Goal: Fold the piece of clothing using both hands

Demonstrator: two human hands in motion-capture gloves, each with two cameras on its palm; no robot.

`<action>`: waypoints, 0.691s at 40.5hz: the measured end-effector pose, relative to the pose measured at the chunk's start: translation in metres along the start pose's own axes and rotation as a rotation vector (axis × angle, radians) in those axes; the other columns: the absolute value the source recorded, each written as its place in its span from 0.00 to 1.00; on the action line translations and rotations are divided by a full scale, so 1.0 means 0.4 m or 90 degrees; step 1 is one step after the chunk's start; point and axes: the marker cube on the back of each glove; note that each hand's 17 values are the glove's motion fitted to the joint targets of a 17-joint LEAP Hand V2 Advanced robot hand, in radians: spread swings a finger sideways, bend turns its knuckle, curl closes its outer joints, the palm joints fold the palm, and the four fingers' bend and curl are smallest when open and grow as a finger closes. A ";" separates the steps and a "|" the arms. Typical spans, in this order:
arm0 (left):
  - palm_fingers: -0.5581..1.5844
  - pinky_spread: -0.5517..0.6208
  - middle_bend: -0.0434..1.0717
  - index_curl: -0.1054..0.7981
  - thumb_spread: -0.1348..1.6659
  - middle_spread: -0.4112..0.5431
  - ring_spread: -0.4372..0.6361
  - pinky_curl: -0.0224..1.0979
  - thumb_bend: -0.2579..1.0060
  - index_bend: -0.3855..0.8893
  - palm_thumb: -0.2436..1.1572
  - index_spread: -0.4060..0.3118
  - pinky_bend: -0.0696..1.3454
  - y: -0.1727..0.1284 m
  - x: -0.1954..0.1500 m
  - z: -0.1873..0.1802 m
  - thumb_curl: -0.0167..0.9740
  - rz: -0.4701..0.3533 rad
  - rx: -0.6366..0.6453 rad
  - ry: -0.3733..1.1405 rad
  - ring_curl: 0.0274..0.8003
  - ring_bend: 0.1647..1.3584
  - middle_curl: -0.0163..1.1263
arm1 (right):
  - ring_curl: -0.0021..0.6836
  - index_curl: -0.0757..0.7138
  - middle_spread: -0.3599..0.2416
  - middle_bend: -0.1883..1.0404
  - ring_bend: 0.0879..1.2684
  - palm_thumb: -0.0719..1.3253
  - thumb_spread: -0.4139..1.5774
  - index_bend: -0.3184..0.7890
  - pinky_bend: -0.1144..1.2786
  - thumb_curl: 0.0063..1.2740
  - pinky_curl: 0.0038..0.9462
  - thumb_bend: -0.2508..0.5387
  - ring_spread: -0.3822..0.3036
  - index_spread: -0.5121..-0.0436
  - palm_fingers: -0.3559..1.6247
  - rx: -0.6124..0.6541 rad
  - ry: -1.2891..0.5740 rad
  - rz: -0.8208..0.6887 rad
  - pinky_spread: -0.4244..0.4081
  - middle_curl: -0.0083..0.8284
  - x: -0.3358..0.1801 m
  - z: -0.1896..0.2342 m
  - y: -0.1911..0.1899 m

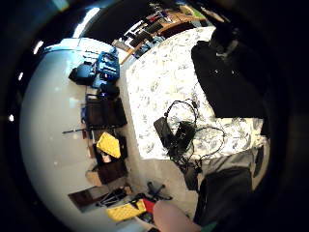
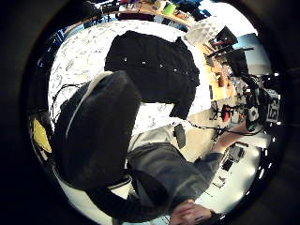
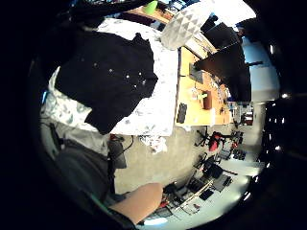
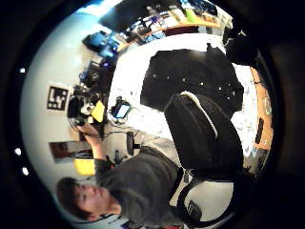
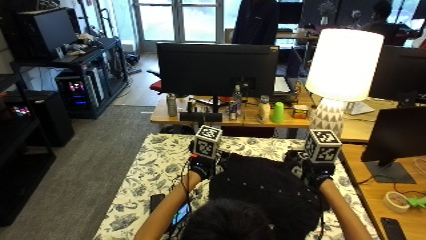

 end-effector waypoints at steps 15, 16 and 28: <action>0.46 0.53 0.17 0.33 0.65 0.52 0.44 0.25 0.23 0.44 0.25 0.46 0.37 -0.037 0.004 0.029 0.08 -0.003 0.005 -0.002 0.31 0.37 0.14 | 0.34 0.45 0.55 0.40 0.17 0.35 0.76 0.50 0.25 0.08 0.22 0.63 0.61 0.60 0.56 -0.008 0.010 0.013 0.74 0.30 0.027 -0.012 0.043; 0.46 0.53 0.17 0.33 0.67 0.52 0.44 0.25 0.23 0.44 0.25 0.46 0.38 -0.040 0.003 0.032 0.09 -0.003 0.003 -0.004 0.31 0.37 0.14 | 0.34 0.45 0.55 0.39 0.17 0.35 0.77 0.49 0.25 0.08 0.22 0.63 0.62 0.60 0.56 -0.013 0.011 0.013 0.74 0.31 0.029 -0.010 0.045; 0.45 0.54 0.17 0.41 0.74 0.53 0.45 0.29 0.20 0.44 0.25 0.46 0.37 -0.032 0.023 0.053 0.13 0.018 0.001 -0.021 0.35 0.37 0.17 | 0.36 0.51 0.58 0.30 0.08 0.30 0.80 0.42 0.27 0.09 0.29 0.49 0.70 0.48 0.44 -0.072 0.043 0.007 0.77 0.35 0.059 0.012 0.071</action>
